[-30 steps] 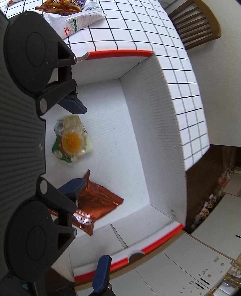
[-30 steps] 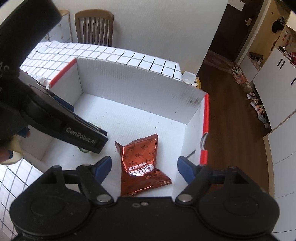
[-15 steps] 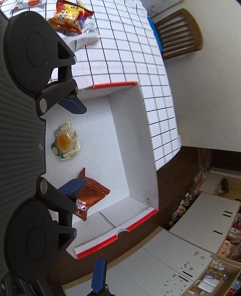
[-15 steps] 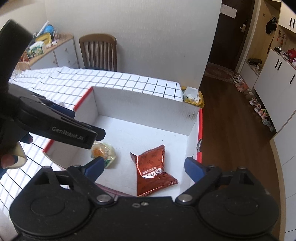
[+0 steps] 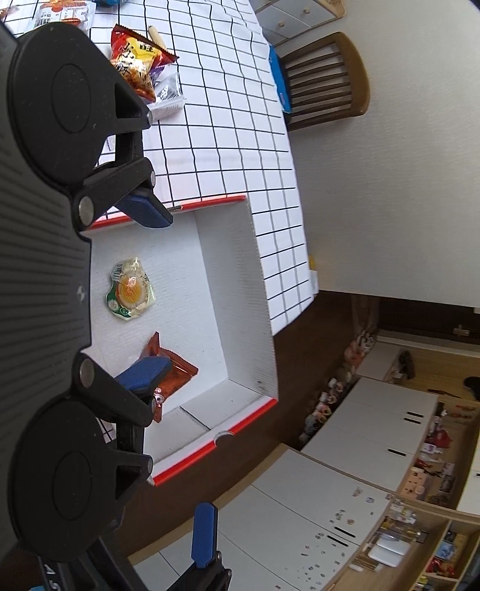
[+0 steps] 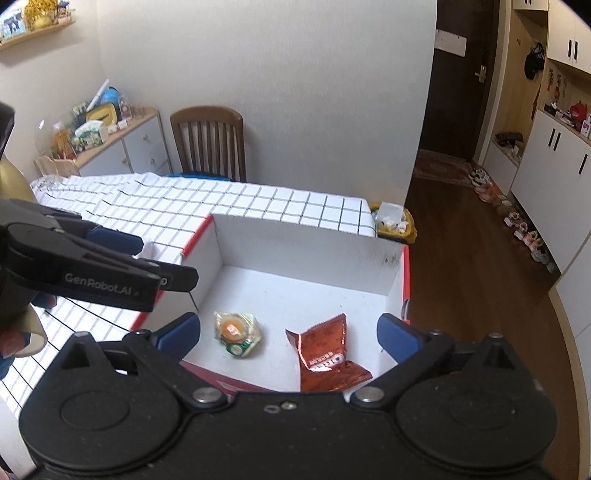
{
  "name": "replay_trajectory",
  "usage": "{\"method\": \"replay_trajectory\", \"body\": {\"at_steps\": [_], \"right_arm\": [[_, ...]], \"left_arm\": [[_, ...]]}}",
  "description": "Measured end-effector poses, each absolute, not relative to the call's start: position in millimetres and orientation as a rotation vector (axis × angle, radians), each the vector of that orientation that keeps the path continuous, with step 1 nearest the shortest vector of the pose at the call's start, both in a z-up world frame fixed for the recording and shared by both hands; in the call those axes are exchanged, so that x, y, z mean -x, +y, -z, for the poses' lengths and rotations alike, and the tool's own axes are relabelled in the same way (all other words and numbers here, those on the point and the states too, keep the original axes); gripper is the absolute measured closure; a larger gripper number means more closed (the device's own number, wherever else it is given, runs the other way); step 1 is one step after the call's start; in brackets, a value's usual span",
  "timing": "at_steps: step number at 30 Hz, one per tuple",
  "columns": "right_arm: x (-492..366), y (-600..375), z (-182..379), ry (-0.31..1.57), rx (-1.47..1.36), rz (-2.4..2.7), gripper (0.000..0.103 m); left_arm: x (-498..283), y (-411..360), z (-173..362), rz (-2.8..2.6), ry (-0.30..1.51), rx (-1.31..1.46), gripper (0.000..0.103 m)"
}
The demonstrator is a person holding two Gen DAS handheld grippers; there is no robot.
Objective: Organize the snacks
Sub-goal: 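Withdraw both tools from the box back toward the remaining snacks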
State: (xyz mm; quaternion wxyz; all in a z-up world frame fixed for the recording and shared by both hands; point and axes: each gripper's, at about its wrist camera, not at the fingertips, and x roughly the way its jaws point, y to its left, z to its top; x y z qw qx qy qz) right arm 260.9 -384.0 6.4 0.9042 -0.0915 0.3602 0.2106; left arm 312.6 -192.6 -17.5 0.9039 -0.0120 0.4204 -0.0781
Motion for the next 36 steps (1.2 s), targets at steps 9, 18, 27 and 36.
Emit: {"method": "replay_trajectory", "body": {"at_steps": [9, 18, 27, 36], "right_arm": [[-240, -381, -21, 0.676, 0.105, -0.478, 0.000], [-212, -354, -34, 0.598, 0.112, -0.523, 0.000], [-190, -316, -35, 0.576, 0.109, -0.545, 0.000], [-173, -262, -21, 0.596, 0.115, -0.570, 0.000]], "left_arm": [[-274, -167, -2, 0.153, 0.795, 0.078, 0.027], [-233, -136, -12, 0.134, 0.712, 0.082, 0.019], [-201, -93, -14, 0.109, 0.680, 0.109, 0.018], [-170, -38, -4, 0.057, 0.688, 0.126, 0.018]]}}
